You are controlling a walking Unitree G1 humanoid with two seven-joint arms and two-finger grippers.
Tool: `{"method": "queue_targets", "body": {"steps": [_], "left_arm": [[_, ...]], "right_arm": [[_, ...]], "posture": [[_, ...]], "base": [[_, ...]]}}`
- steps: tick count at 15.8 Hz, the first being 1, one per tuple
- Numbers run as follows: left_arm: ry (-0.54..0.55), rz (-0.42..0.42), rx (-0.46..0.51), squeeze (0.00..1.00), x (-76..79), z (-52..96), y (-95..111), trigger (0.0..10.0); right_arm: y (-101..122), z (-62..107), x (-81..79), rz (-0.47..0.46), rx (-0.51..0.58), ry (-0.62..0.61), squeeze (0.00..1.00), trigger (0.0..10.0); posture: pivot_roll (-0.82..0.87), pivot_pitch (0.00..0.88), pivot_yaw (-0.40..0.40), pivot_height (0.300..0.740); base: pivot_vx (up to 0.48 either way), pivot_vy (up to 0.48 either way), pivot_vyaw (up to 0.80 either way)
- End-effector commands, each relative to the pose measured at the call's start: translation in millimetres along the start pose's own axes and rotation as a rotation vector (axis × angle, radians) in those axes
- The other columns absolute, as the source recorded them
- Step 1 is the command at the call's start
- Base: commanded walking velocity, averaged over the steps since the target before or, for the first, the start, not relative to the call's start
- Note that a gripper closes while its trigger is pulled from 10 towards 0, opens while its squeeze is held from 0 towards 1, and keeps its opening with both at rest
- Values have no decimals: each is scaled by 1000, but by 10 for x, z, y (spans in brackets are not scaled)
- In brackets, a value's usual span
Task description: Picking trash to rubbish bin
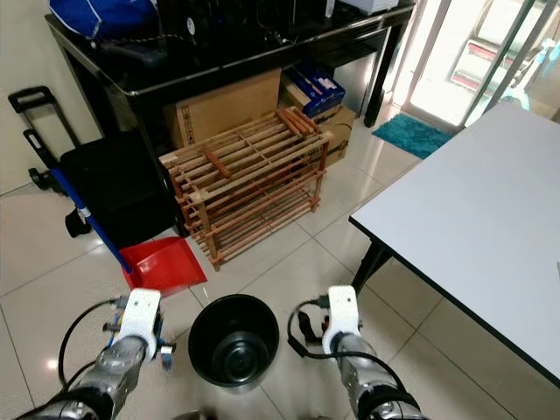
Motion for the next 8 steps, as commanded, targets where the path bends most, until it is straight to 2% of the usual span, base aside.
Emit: {"method": "queue_targets", "body": {"steps": [1, 5, 6, 8], "left_arm": [[-22, -15, 19, 0, 46, -10, 66, 10000], [-120, -62, 124, 0, 261, -39, 418, 10000], [-135, -64, 139, 0, 293, -40, 470, 10000], [-203, -78, 186, 0, 433, -39, 666, 10000]], "right_arm": [[87, -14, -30, 1, 25, 19, 0, 10000], [302, -21, -381, 4, 126, 146, 0, 10000], [318, -16, -422, 6, 133, 159, 0, 10000], [415, 5, -620, 19, 166, 221, 0, 10000]], "posture": [[-65, 153, -46, 740], [-105, 249, -60, 740], [-109, 255, -60, 740], [-124, 282, -59, 740]], "base": [[0, 0, 0], [0, 0, 0], [0, 0, 0], [0, 0, 0]]}}
Point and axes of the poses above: a point about 5 cm out from each wrist's last joint towards the gripper, its own z axis pointing back from the gripper into the wrist, its own y axis along the axis of the wrist's last joint, x = y × z, the point moved 6 cm from there along -z, pointing out of the wrist towards the gripper, and after that the axes turned 5 degrees about -z, right-handed, at the moved point
